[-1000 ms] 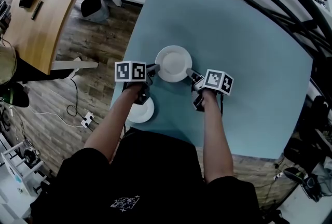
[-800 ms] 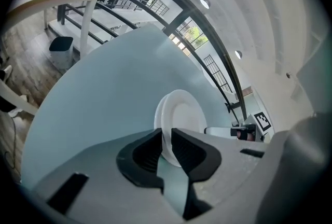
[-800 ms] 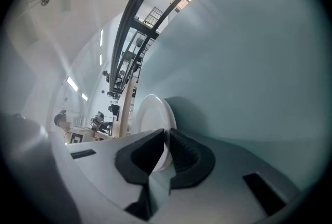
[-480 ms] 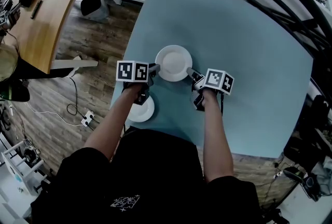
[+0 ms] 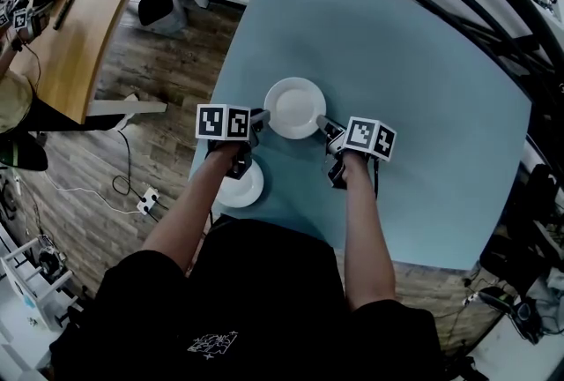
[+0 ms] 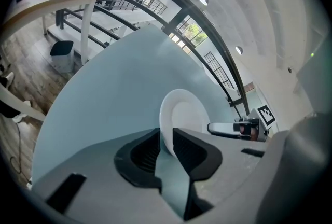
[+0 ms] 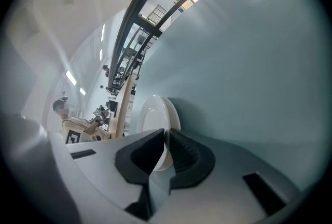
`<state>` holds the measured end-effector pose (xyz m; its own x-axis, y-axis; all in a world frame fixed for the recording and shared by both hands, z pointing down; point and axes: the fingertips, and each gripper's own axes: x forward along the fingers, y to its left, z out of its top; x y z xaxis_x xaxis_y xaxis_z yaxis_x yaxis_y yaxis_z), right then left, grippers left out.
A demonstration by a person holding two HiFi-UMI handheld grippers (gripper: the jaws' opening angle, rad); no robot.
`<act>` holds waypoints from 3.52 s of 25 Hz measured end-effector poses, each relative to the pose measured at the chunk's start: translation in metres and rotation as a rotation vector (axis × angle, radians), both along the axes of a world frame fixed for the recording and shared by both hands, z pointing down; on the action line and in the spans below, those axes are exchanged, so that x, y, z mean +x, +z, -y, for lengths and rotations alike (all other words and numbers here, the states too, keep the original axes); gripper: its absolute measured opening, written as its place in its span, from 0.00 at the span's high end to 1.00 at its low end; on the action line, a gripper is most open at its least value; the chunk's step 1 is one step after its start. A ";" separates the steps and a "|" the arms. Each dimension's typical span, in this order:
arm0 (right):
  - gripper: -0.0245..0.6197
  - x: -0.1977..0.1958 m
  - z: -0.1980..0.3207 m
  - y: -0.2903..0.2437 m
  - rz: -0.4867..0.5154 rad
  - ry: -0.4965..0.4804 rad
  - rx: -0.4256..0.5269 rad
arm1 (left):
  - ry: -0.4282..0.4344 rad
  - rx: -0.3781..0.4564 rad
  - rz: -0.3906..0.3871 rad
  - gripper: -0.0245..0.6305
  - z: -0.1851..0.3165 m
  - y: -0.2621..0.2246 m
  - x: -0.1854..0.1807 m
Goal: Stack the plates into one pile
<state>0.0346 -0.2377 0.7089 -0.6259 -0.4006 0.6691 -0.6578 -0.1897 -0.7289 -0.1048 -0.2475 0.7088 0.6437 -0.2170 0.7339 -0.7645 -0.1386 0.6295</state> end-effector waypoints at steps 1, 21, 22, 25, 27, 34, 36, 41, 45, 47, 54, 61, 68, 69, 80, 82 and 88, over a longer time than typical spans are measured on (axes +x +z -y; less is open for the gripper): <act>0.91 0.000 0.000 -0.001 -0.008 -0.005 0.003 | 0.002 0.001 -0.001 0.87 0.000 -0.001 0.001; 0.92 0.015 -0.007 -0.018 -0.154 -0.080 0.088 | -0.020 0.037 0.019 0.87 -0.006 -0.010 -0.004; 0.93 0.014 -0.008 -0.019 -0.155 -0.085 0.097 | -0.021 0.044 0.025 0.87 -0.006 -0.011 -0.006; 0.95 0.010 -0.009 -0.026 -0.155 -0.107 0.127 | -0.025 0.071 0.042 0.87 -0.007 -0.017 -0.010; 0.95 0.006 -0.011 -0.032 -0.152 -0.125 0.146 | -0.034 0.087 0.050 0.87 -0.009 -0.023 -0.012; 0.95 -0.008 -0.027 -0.045 -0.118 -0.196 0.182 | -0.075 0.111 0.037 0.94 -0.026 -0.039 -0.022; 0.95 -0.012 -0.033 -0.048 -0.107 -0.213 0.189 | -0.082 0.118 0.027 0.94 -0.034 -0.044 -0.025; 0.95 -0.020 -0.051 -0.059 -0.086 -0.257 0.211 | -0.093 0.133 0.005 0.94 -0.059 -0.057 -0.031; 0.95 -0.027 -0.060 -0.067 -0.062 -0.296 0.228 | -0.127 0.145 0.017 0.94 -0.074 -0.064 -0.040; 0.95 -0.033 -0.066 -0.069 -0.042 -0.321 0.227 | -0.133 0.149 0.034 0.94 -0.083 -0.065 -0.044; 0.95 -0.069 -0.101 -0.064 -0.005 -0.474 0.204 | -0.211 0.132 0.056 0.95 -0.123 -0.063 -0.072; 0.95 -0.110 -0.127 -0.051 0.021 -0.579 0.164 | -0.328 0.095 0.054 0.95 -0.167 -0.050 -0.120; 0.95 -0.137 -0.145 -0.033 0.023 -0.670 0.113 | -0.408 0.046 0.068 0.95 -0.193 -0.029 -0.156; 0.95 -0.141 -0.148 -0.030 0.021 -0.679 0.105 | -0.415 0.039 0.064 0.95 -0.197 -0.027 -0.161; 0.79 -0.158 -0.160 -0.011 -0.015 -0.689 0.055 | -0.420 -0.040 -0.060 0.86 -0.212 -0.009 -0.170; 0.78 -0.157 -0.158 -0.007 -0.029 -0.680 0.050 | -0.406 -0.051 -0.068 0.85 -0.210 -0.005 -0.168; 0.78 -0.156 -0.159 0.002 -0.042 -0.650 0.022 | -0.382 -0.083 -0.128 0.83 -0.209 0.003 -0.162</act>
<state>-0.1212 -0.0788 0.7110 -0.7187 0.0374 0.6943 -0.6614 0.2712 -0.6993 -0.2672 -0.0390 0.7113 0.6153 -0.4016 0.6783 -0.6661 0.1953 0.7198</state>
